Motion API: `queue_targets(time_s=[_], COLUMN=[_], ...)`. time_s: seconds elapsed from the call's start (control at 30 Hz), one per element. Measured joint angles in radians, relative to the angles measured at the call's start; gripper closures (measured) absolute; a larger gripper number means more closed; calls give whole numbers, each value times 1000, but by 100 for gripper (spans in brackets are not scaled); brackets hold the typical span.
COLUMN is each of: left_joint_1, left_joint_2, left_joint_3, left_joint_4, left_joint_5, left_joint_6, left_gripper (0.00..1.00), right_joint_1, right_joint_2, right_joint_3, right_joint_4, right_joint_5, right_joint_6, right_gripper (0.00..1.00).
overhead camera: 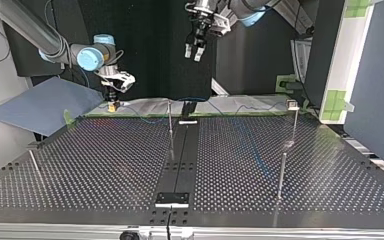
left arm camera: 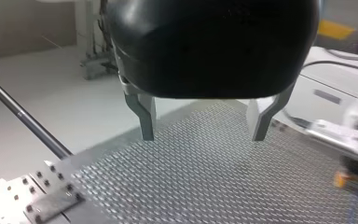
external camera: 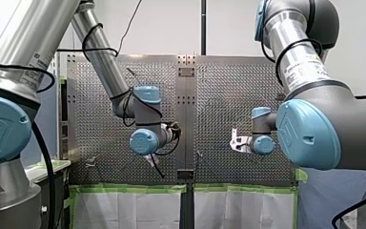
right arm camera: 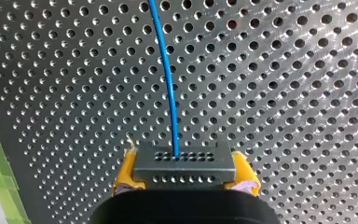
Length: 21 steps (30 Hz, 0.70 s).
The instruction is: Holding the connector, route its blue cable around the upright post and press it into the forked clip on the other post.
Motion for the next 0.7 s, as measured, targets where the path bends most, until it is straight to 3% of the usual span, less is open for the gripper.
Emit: queue_targets(time_s=[0.1, 0.4, 0.7], left_joint_1=[25, 110, 132], left_joint_2=[7, -53, -60], left_joint_3=[18, 56, 56], left_joint_4=[1, -5, -70], left_joint_5=[26, 97, 59], left_joint_6=[20, 91, 143], left_gripper=[4, 4, 4], right_joint_1=[2, 4, 5], right_joint_2=[0, 0, 0], right_joint_3=[0, 0, 0], right_joint_4=[0, 0, 0], right_joint_5=[0, 0, 0], right_joint_6=[1, 5, 6], right_gripper=[100, 100, 100])
